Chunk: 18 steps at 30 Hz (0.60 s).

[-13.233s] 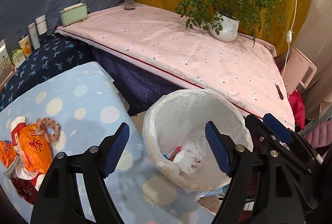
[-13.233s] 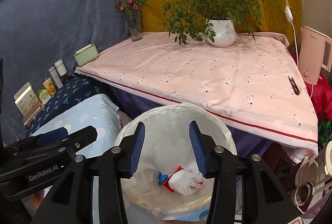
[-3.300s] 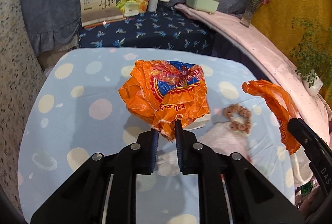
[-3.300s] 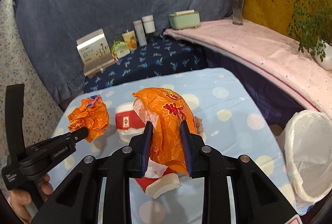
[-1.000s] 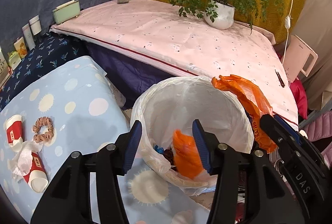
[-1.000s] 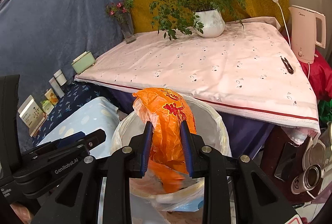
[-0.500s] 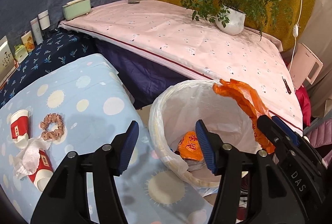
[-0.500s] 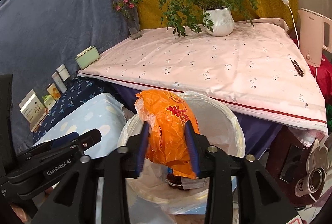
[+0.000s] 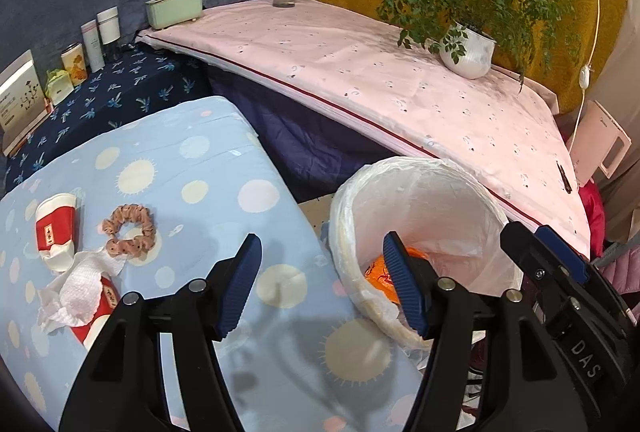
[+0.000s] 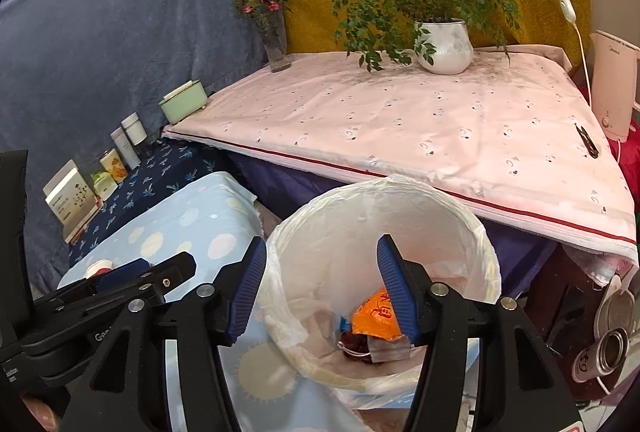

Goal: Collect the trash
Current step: 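Move both tools back over the paper cups and tissue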

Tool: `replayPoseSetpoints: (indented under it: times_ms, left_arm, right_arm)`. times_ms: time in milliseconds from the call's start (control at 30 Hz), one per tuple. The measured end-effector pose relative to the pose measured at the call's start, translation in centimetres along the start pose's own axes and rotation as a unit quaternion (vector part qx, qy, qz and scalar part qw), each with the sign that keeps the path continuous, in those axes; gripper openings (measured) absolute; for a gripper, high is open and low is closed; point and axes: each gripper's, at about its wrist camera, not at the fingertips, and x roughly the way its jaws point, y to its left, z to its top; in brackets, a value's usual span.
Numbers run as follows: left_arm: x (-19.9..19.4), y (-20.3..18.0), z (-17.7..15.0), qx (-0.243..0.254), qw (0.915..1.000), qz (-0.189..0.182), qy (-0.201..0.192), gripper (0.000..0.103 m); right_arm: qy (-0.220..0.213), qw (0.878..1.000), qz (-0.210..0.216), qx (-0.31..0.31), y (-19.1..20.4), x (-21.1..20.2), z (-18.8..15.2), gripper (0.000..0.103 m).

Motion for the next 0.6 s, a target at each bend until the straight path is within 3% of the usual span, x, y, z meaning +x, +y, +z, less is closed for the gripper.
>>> replayPoseSetpoints:
  times_ms: [600]
  left_arm:
    - [-3.4,9.1,-2.3,-0.077,0.9959,0.047,-0.005,0.064]
  right_arm:
    - [0.017,0.997,0.041,-0.066,8.0,-0.9,-1.5,0.061]
